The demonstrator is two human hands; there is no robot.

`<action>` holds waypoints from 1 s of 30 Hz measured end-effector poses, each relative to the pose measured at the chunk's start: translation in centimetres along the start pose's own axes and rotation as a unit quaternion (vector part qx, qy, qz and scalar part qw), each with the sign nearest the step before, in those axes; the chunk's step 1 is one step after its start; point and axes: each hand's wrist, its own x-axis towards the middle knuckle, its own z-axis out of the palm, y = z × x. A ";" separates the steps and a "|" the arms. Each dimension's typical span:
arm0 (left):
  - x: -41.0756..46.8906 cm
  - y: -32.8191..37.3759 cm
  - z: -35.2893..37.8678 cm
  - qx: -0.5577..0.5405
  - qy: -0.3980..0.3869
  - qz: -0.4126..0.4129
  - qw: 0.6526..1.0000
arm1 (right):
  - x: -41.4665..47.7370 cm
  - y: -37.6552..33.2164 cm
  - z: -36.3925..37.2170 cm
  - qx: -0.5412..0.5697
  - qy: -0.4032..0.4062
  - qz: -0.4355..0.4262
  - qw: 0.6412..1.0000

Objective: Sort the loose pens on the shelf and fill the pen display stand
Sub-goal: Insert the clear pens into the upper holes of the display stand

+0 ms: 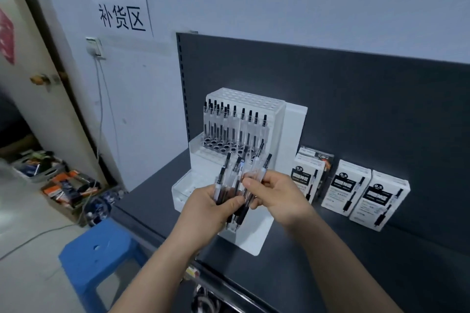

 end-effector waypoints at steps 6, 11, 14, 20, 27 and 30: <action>2.5 0.0 -2.2 -0.019 -0.015 -0.007 1.000 | 2.6 -0.7 1.5 -0.021 0.017 0.015 1.000; 4.6 0.6 -3.0 -0.048 -0.015 -0.011 0.999 | 5.1 -1.9 1.4 -0.044 0.011 0.001 0.999; 6.0 0.9 -3.5 -0.031 -0.014 0.001 0.999 | 6.4 -2.8 1.4 -0.043 -0.003 -0.008 0.999; 8.0 0.2 -4.5 -0.049 -0.006 0.007 0.999 | 7.8 -4.2 1.6 -0.026 0.020 -0.034 0.999; 10.7 -0.9 -7.2 -0.044 0.040 0.038 0.998 | 8.7 -6.5 1.0 -0.009 0.160 -0.084 0.984; 11.6 -1.3 -8.4 -0.042 0.041 0.037 0.998 | 9.1 -7.4 1.2 -0.017 0.204 -0.099 0.974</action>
